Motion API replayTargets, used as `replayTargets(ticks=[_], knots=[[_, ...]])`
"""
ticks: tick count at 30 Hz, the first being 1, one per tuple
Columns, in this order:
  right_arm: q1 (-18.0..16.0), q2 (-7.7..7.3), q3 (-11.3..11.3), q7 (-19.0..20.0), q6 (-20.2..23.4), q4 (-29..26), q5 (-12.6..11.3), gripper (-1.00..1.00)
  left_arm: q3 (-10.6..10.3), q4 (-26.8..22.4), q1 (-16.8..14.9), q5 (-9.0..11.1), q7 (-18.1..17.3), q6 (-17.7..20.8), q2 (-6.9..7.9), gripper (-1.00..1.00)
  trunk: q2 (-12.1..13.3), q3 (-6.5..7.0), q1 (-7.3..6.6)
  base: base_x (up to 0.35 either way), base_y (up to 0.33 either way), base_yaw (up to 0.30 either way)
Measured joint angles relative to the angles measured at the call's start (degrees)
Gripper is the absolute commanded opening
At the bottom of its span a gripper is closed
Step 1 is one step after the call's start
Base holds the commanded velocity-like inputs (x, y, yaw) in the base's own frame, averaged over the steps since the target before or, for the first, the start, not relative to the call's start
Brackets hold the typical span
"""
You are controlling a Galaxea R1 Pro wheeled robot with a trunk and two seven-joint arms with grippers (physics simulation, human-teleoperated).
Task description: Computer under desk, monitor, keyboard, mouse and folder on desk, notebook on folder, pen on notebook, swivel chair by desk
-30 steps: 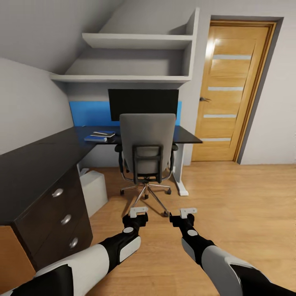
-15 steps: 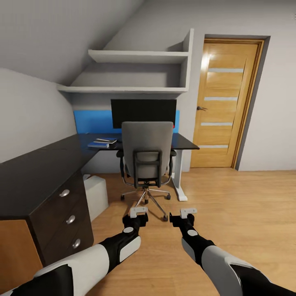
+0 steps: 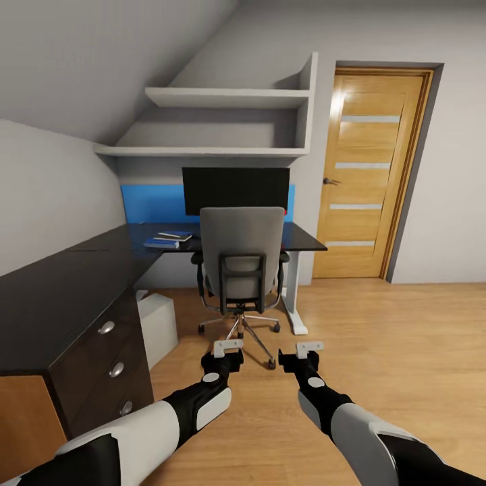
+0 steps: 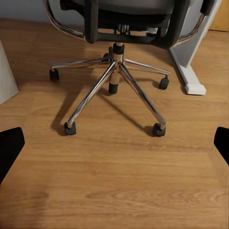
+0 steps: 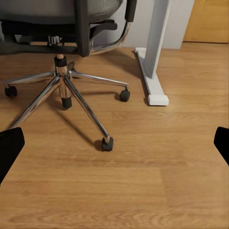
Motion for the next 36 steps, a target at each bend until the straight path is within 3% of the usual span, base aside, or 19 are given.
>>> replayTargets(ticks=[36], knots=[[0.0,0.0,0.0,-0.02,-0.01,0.0,-0.08,1.0,0.02,0.0,0.0,-0.08,0.28,-0.26,0.0,1.0,14.44,6.46,-7.91,0.0,0.0,0.0]])
